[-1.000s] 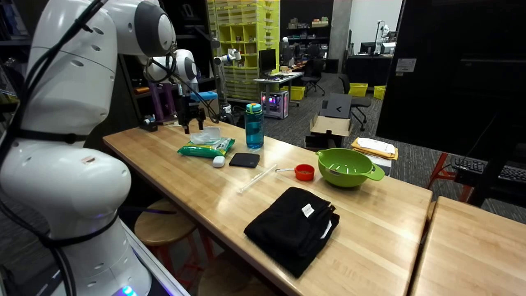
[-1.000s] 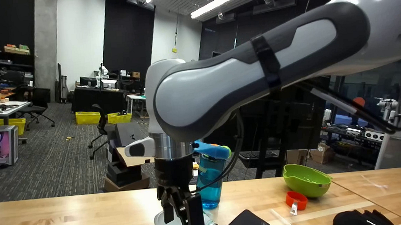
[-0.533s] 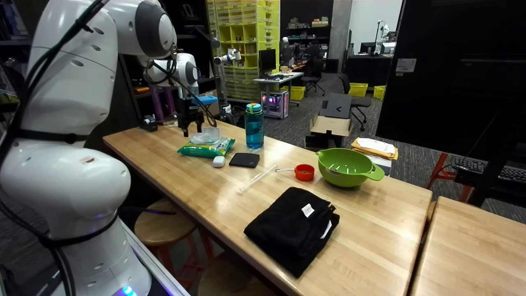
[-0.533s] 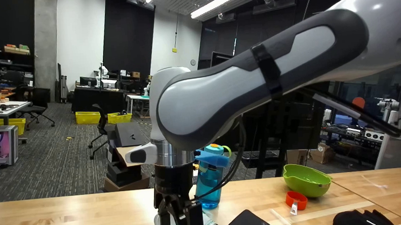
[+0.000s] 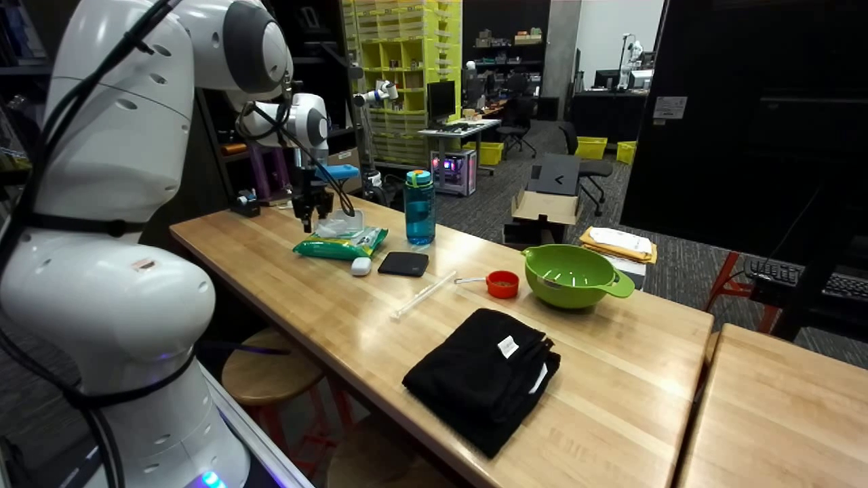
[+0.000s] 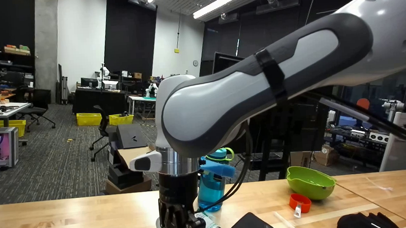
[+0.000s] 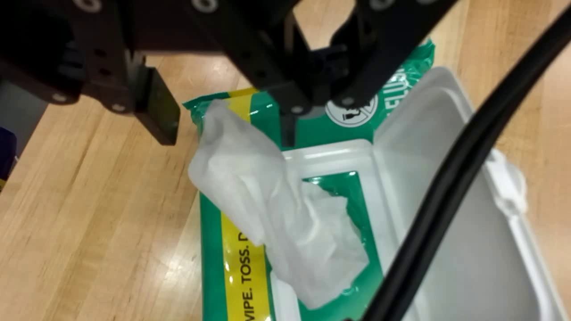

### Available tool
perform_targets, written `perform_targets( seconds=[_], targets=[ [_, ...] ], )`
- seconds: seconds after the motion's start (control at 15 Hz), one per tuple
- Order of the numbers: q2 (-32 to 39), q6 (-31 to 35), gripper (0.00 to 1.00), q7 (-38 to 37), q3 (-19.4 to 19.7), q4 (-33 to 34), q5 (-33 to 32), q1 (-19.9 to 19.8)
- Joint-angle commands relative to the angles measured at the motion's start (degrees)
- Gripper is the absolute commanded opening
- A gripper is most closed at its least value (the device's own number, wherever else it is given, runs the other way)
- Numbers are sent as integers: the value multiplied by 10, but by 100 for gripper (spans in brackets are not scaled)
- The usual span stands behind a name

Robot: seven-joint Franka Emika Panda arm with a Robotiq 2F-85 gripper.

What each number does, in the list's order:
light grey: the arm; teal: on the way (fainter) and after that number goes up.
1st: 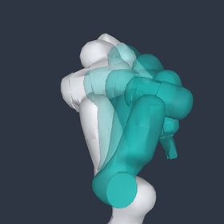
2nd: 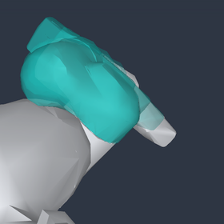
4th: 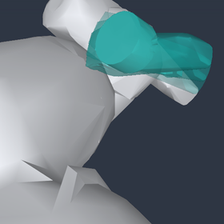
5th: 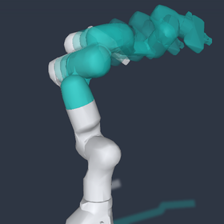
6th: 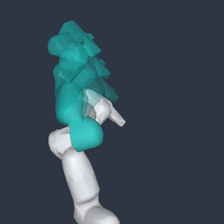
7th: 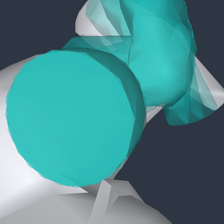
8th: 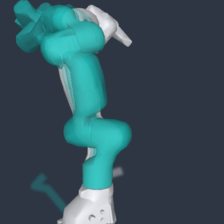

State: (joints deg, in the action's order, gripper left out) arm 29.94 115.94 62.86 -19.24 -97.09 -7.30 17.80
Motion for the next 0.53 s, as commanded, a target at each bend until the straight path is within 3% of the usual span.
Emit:
perform_targets(
  seconds=[0.0,0.27,0.33,0.4,0.47],
  targets=[
    [-27,9,28,3,-5,-28,7,-6],
    [-32,6,1,-2,-2,-29,1,-3],
    [-33,5,7,-2,-2,-29,1,-3],
    [-35,6,0,-3,-2,-31,-1,-2],
    [-37,7,1,-3,-2,-33,-2,-2]
  ],
)
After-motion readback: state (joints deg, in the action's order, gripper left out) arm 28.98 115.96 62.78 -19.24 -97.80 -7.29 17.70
